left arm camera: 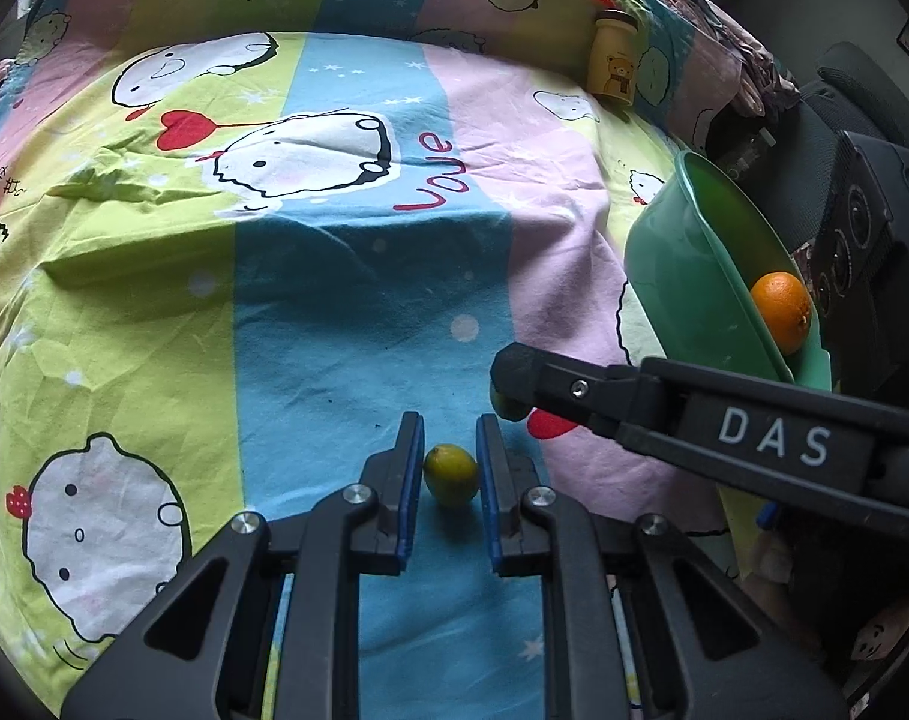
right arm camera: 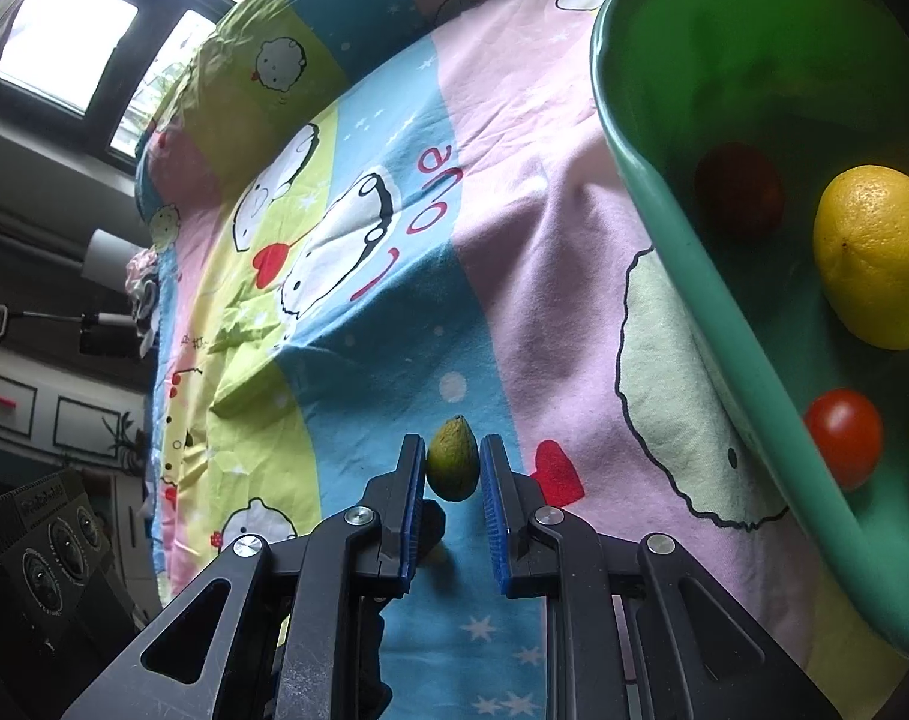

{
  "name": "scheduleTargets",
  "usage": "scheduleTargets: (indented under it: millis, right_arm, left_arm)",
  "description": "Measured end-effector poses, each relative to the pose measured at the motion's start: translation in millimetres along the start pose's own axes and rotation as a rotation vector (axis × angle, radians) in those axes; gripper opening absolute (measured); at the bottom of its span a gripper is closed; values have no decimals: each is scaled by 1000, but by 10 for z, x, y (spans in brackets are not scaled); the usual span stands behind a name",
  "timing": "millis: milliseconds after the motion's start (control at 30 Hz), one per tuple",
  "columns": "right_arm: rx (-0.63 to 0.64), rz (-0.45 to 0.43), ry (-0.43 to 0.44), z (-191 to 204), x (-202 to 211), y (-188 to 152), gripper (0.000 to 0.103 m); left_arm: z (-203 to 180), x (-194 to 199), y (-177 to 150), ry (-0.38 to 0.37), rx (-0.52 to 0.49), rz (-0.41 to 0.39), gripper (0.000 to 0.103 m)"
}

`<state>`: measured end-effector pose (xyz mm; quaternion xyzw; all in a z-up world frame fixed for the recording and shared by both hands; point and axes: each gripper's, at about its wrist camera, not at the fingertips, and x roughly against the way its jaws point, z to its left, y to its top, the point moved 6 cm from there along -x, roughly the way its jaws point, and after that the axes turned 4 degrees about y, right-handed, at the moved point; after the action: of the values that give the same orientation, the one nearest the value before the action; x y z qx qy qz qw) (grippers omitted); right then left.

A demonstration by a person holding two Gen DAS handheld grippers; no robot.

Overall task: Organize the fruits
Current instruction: 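Close the right tool on a green olive and lift it, then carry the olive in the right tool toward the green bowl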

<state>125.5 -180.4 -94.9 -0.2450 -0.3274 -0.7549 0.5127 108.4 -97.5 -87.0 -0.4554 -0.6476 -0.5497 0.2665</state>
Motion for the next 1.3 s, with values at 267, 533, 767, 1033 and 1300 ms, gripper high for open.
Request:
scheduleTargets:
  millis: [267, 533, 767, 1033, 1300]
  right_arm:
    - [-6, -15, -16, -41, 105, -22, 21]
    - [25, 22, -95, -37, 56, -90, 21]
    - [84, 21, -177, 7, -1, -98, 21]
    - [116, 26, -203, 39, -63, -100, 21]
    - [137, 19, -220, 63, -84, -103, 21]
  left_arm:
    - [72, 103, 9, -9, 33, -14, 14]
    - [183, 114, 9, 17, 62, -10, 14]
    - [272, 127, 12, 12, 94, -9, 14]
    - [309, 148, 7, 10, 110, -8, 14]
    - [323, 154, 14, 10, 116, -8, 14]
